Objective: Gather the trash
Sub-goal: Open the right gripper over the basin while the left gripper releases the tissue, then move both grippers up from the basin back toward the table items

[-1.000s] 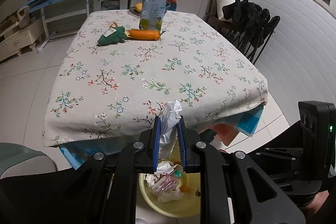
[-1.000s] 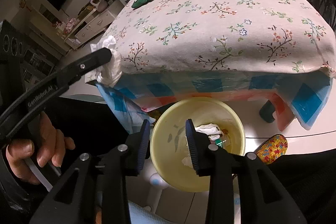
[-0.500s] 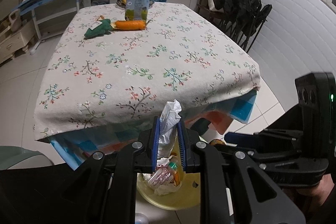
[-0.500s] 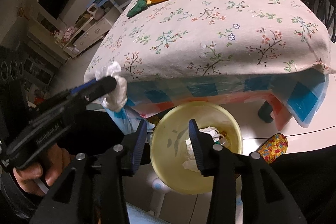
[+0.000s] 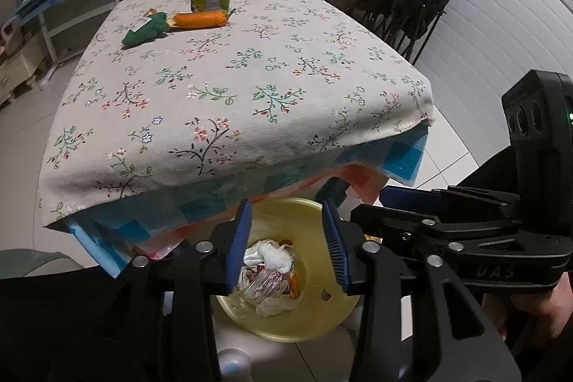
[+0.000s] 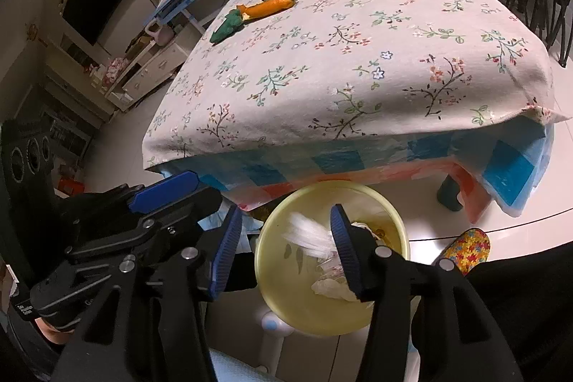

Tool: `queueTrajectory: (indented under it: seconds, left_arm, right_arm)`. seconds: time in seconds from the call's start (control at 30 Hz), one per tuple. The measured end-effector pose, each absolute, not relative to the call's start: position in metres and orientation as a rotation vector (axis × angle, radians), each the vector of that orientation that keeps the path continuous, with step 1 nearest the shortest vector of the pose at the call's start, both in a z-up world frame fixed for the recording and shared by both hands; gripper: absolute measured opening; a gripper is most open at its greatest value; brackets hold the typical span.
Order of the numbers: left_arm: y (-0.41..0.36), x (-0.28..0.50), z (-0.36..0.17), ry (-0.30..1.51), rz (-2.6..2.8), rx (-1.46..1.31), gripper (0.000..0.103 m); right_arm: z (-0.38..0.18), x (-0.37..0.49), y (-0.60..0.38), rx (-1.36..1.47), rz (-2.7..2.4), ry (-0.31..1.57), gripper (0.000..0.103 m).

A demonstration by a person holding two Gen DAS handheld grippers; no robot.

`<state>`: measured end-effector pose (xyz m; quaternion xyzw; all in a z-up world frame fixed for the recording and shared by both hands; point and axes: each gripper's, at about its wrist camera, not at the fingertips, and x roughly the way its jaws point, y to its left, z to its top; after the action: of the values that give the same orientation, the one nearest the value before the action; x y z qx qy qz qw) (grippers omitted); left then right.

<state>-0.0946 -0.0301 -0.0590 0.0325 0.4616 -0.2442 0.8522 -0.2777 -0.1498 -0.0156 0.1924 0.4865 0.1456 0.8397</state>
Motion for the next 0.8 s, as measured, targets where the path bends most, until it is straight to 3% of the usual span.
queueTrajectory:
  seconds: [0.17,0.8]
  left_arm:
    - [-0.026,-0.093,-0.056,0.966,-0.488,0.057,0.051]
    - [0.031,-0.053,-0.030,0.866,-0.237,-0.116,0.065]
  right_arm:
    - [-0.014,-0.278,-0.152,0.410,0.303,1.021,0.053]
    - [-0.003,-0.272,-0.128,0.312,0.342,0.983,0.058]
